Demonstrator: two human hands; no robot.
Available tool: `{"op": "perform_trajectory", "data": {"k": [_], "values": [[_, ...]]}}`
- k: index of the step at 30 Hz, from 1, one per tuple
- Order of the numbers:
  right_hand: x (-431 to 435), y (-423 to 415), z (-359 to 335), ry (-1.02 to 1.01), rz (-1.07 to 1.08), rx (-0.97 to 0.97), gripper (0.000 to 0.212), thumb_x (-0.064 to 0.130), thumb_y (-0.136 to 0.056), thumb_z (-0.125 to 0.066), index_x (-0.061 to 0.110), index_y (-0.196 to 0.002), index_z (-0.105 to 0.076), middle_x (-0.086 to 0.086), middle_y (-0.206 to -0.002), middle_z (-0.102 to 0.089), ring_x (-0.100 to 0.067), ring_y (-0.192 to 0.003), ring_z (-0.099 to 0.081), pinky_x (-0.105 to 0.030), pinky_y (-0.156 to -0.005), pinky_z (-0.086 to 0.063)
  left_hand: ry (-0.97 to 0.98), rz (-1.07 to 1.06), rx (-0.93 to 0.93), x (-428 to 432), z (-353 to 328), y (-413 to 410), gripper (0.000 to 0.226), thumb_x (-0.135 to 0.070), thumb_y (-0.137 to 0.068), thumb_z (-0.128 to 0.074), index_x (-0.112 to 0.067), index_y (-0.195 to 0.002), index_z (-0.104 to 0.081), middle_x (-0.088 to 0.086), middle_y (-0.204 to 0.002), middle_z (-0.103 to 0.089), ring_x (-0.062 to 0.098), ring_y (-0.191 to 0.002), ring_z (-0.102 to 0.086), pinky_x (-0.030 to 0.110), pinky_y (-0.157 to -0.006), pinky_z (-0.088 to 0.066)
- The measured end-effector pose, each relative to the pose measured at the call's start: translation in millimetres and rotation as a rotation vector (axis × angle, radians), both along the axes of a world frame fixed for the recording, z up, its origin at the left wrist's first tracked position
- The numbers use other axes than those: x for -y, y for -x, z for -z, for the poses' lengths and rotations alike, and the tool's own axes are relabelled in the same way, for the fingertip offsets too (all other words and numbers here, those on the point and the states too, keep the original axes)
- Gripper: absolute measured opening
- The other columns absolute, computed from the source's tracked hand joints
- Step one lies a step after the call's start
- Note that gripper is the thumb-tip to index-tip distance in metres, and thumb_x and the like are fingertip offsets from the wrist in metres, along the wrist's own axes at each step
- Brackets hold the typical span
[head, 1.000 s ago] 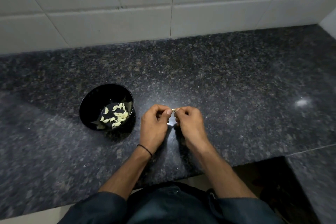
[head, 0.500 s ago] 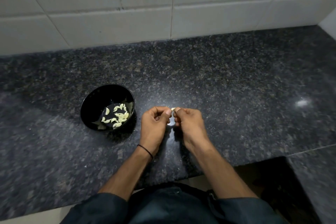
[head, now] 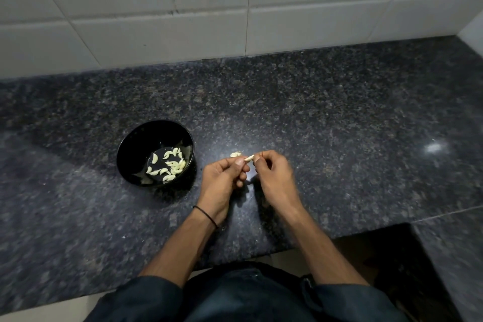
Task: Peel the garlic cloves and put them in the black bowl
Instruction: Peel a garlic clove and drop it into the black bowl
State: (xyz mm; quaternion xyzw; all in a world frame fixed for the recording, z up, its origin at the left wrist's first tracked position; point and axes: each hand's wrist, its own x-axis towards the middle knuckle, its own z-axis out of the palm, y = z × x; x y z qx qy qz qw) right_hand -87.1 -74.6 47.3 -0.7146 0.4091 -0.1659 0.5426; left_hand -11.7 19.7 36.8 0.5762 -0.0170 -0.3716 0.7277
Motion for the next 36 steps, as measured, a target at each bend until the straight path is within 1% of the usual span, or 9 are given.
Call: {"op": "perform_trajectory", "data": {"k": [4,7,10,15,20,25,28,33,36], "values": [[3.2,5.0,1.6,0.02,0.009,0.009,0.013,0.022,-0.101,-0.057,0.017,-0.101,-0.068,0.005,-0.095,-0.069,-0.002,-0.081,-0.06,-0.02,-0.073,-0.048,-0.139,0.006,0.174,-1.9,-1.5,0.8,0.011,-0.006,-0.098,-0.06,-0.004,-0.095,-0.07,-0.002,-0.067,-0.066,0.004,-0.05,-0.051,0.027,-0.056,-0.046],[4.3,5.2,2.9,0.037,0.042,0.032,0.015,0.017,-0.101,-0.055,0.02,-0.104,-0.069,0.004,-0.109,-0.068,-0.007,-0.098,-0.065,-0.022,-0.087,-0.051,-0.201,-0.002,0.299,-1.6,-6.5,3.1,0.012,-0.003,-0.098,-0.058,-0.005,-0.096,-0.069,0.001,-0.07,-0.065,0.001,-0.048,-0.056,0.02,-0.046,-0.046],[2.4,5.8,-1.3,0.074,0.065,0.002,0.013,0.026,-0.101,-0.058,0.019,-0.097,-0.069,0.003,-0.099,-0.069,-0.004,-0.088,-0.063,-0.006,-0.07,-0.041,-0.257,0.003,0.38,-2.0,-6.2,3.5,0.013,-0.006,-0.098,-0.059,-0.01,-0.094,-0.071,0.002,-0.071,-0.065,0.007,-0.053,-0.063,0.027,-0.047,-0.052],[1.6,7.6,0.5,0.043,0.034,-0.004,0.02,0.032,-0.096,-0.065,0.016,-0.086,-0.07,0.012,-0.072,-0.064,0.003,-0.063,-0.055,-0.013,-0.061,-0.039,-0.306,0.005,0.457,-0.8,-2.5,1.1,0.018,-0.011,-0.095,-0.066,-0.024,-0.083,-0.07,-0.002,-0.071,-0.069,0.005,-0.055,-0.06,0.025,-0.053,-0.052],[2.8,6.4,3.3,-0.019,0.054,0.024,0.018,0.027,-0.096,-0.066,0.013,-0.086,-0.072,0.011,-0.07,-0.065,-0.003,-0.065,-0.058,-0.023,-0.067,-0.045,-0.322,0.003,0.467,-2.4,0.7,-1.5,0.011,-0.013,-0.089,-0.074,-0.022,-0.083,-0.073,-0.007,-0.082,-0.075,0.007,-0.067,-0.066,0.028,-0.07,-0.055],[1.4,6.5,3.3,-0.03,0.048,0.021,0.017,0.027,-0.097,-0.064,0.013,-0.091,-0.073,0.008,-0.076,-0.068,-0.007,-0.072,-0.062,-0.025,-0.071,-0.048,-0.354,0.032,0.469,-3.0,-1.7,-1.0,0.012,-0.016,-0.092,-0.07,-0.019,-0.08,-0.071,-0.007,-0.067,-0.07,0.004,-0.059,-0.062,0.022,-0.058,-0.047],[0.0,6.4,3.2,-0.01,0.064,0.026,0.014,0.025,-0.097,-0.065,0.017,-0.088,-0.071,0.01,-0.074,-0.067,-0.004,-0.069,-0.059,-0.022,-0.068,-0.046,-0.322,0.034,0.381,-2.7,-1.6,0.6,0.018,-0.016,-0.093,-0.068,-0.014,-0.075,-0.069,-0.008,-0.058,-0.063,0.003,-0.051,-0.054,0.022,-0.053,-0.043],[-0.9,6.2,0.3,0.04,0.086,0.005,0.014,0.024,-0.097,-0.065,0.018,-0.085,-0.07,0.008,-0.076,-0.069,-0.004,-0.069,-0.06,-0.018,-0.062,-0.043,-0.275,0.011,0.239,-0.6,-1.4,1.8,0.019,-0.013,-0.093,-0.068,-0.011,-0.075,-0.067,-0.003,-0.06,-0.061,0.003,-0.048,-0.049,0.022,-0.051,-0.044],[-0.6,4.5,2.8,-0.025,0.127,-0.014,0.015,0.024,-0.095,-0.067,0.016,-0.082,-0.071,0.006,-0.072,-0.068,-0.009,-0.068,-0.06,-0.024,-0.064,-0.047,-0.377,0.038,0.547,-3.0,-1.3,2.5,0.015,-0.012,-0.091,-0.069,-0.016,-0.077,-0.068,-0.006,-0.069,-0.068,0.007,-0.062,-0.06,0.026,-0.066,-0.049]]}}
